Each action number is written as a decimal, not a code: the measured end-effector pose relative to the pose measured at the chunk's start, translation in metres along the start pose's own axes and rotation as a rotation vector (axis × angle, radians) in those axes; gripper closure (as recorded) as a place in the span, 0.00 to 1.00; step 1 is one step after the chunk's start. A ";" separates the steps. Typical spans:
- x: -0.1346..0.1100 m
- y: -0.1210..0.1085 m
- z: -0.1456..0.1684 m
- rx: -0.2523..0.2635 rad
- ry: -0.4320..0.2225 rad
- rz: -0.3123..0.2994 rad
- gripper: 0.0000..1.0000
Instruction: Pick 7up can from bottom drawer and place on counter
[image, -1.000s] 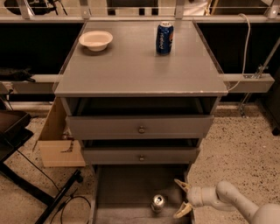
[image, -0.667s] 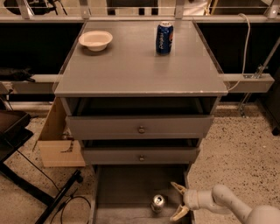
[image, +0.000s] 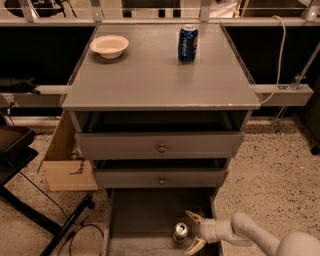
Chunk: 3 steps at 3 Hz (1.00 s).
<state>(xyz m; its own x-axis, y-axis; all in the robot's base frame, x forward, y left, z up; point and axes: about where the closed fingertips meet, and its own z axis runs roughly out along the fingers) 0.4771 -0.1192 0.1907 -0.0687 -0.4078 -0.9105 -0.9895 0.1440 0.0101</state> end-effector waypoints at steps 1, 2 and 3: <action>0.001 0.000 0.020 -0.011 -0.011 -0.006 0.19; -0.001 -0.001 0.034 -0.022 -0.020 -0.013 0.42; -0.006 0.002 0.044 -0.039 -0.027 -0.011 0.73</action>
Offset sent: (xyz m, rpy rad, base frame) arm 0.0104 0.0412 -0.0154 0.0248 -0.0138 0.0353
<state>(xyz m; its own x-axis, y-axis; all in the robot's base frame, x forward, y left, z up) 0.4810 -0.0763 0.1778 -0.0548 -0.3851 -0.9213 -0.9944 0.1041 0.0157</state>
